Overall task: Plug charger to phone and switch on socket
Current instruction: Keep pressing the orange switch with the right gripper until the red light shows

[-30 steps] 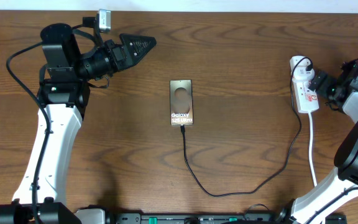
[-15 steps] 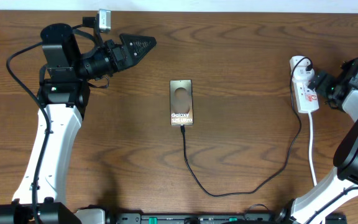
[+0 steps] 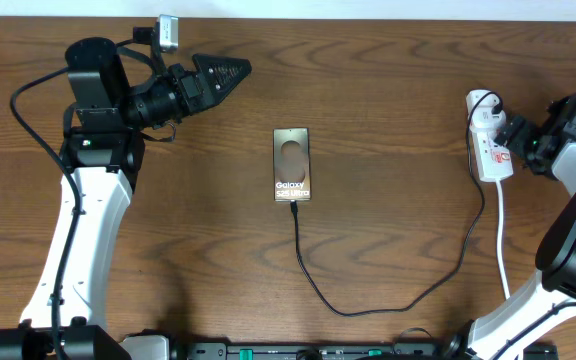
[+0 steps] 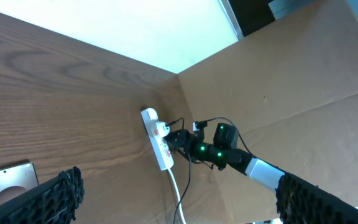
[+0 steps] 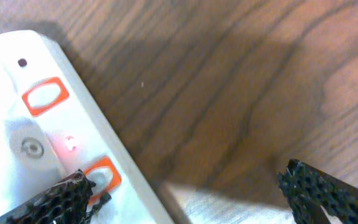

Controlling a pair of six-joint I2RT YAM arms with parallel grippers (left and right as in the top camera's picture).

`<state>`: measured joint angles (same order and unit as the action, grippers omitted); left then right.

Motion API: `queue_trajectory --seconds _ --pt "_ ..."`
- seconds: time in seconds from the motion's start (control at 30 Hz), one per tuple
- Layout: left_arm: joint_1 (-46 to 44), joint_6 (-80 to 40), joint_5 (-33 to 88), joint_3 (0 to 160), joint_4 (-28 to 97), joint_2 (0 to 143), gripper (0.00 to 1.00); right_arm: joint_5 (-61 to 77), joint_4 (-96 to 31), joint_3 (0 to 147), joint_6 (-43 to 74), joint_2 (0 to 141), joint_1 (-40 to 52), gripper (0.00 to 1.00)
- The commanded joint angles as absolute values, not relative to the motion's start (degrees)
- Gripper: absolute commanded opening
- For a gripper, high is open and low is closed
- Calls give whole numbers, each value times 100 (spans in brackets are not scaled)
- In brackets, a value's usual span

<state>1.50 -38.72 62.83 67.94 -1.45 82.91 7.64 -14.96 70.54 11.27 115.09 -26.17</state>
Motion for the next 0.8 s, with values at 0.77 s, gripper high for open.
queue_trajectory --seconds 0.77 --pt "169 -3793 6313 6845 -152 8197 100 1039 -2799 7201 -56 10744 -2589 99"
